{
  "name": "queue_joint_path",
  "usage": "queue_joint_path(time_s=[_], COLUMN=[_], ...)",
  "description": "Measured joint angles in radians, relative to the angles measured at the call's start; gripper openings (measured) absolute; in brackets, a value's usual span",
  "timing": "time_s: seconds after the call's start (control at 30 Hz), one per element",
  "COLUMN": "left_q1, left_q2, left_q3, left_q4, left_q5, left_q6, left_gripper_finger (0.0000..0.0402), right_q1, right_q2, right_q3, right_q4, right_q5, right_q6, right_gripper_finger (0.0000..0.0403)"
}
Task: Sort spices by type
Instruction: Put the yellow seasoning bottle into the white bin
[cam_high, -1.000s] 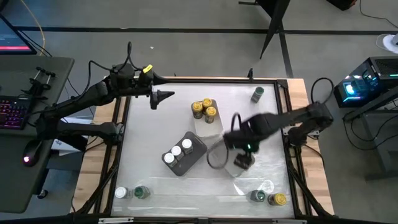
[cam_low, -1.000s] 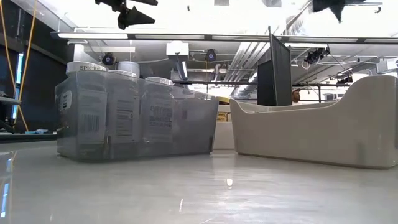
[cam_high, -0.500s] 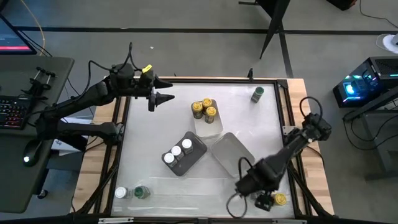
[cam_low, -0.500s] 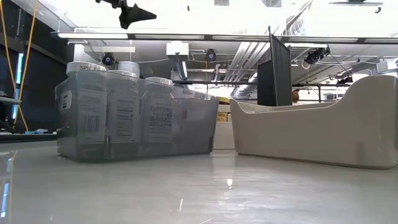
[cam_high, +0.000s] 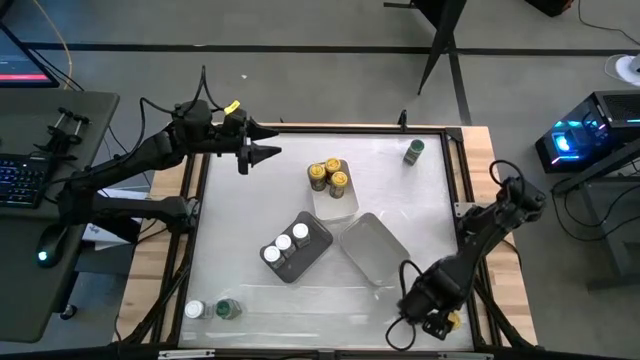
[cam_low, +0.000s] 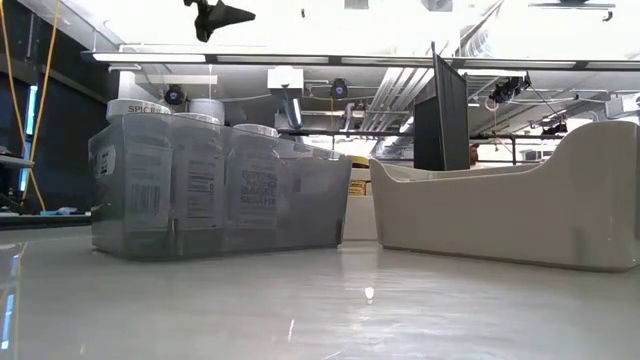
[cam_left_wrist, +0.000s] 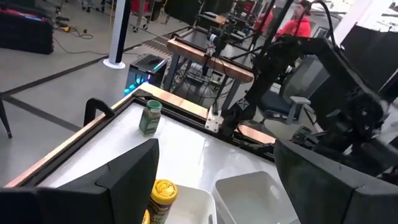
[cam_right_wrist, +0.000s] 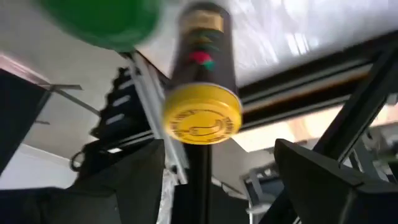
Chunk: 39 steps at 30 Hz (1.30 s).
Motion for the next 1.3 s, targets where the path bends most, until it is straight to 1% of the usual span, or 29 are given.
queue_joint_path(time_s=[0.07,0.13,0.47,0.7,0.83,1.07,1.3], left_q1=[0.0,0.0,0.0,0.0,0.0,0.0,0.0], left_q2=[0.0,0.0,0.0,0.0,0.0,0.0,0.0], left_q3=[0.0,0.0,0.0,0.0,0.0,0.0,0.0], left_q4=[0.0,0.0,0.001,0.003,0.02,0.023,0.023], left_q5=[-0.004,-0.004,-0.009,-0.024,-0.028,-0.028,-0.028], left_q6=[-0.011,-0.011,-0.037,-0.036,-0.036,-0.036,-0.035], left_gripper_finger=[0.0305,0.0305,0.0305,0.0305,0.0305,0.0305,0.0305], right_q1=[0.009,0.018,0.023,0.021,0.021,0.022,0.022], right_q2=[0.0,0.001,0.001,0.001,0.001,0.002,0.061], right_q3=[-0.033,-0.051,-0.056,-0.056,-0.056,-0.056,-0.056], right_q4=[0.022,0.049,0.166,0.12,0.137,0.168,0.171], right_q5=[-0.025,-0.025,-0.02,0.035,-0.001,-0.011,-0.023], right_q6=[0.012,0.012,0.012,0.005,0.012,0.013,0.02], right_gripper_finger=[0.0298,0.0298,0.0298,0.0298,0.0298,0.0298,0.0298])
